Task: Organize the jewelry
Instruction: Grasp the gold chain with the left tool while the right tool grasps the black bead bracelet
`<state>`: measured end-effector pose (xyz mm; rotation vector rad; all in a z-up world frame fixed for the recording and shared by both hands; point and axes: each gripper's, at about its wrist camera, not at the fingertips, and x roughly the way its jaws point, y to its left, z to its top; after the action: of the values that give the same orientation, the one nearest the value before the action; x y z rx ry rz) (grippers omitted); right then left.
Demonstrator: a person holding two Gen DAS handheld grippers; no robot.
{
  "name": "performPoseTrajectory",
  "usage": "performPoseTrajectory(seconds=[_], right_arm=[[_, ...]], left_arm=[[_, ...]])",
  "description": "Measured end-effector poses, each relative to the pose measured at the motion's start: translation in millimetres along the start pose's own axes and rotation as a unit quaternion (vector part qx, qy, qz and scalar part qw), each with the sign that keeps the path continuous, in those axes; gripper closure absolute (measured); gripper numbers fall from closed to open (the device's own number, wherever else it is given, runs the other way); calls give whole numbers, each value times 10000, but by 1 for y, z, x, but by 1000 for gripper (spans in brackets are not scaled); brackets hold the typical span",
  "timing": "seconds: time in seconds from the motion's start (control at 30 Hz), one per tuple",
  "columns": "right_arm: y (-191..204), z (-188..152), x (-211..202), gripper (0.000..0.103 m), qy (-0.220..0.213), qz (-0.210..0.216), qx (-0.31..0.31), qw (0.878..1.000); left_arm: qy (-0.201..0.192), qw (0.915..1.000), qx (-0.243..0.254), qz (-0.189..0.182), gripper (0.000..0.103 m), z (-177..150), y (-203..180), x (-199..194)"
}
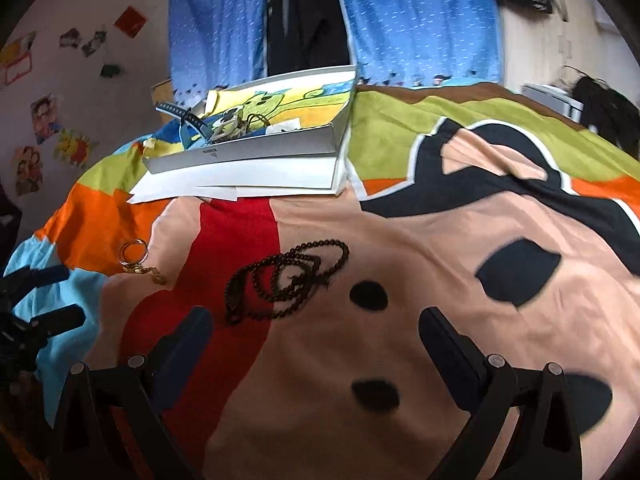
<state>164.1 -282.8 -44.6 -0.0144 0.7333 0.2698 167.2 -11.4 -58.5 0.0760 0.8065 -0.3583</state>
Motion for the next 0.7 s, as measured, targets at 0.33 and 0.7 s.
performPoseTrajectory(seconds=[0.33, 0.7], right_arm=[[-10, 25, 54, 15, 436, 385, -191, 9981], [7, 32, 101, 32, 873, 631, -508, 9929]], left_arm=[[209, 9998, 27, 1, 11, 29, 2, 48], [851, 9948, -513, 245, 46, 34, 27, 92]])
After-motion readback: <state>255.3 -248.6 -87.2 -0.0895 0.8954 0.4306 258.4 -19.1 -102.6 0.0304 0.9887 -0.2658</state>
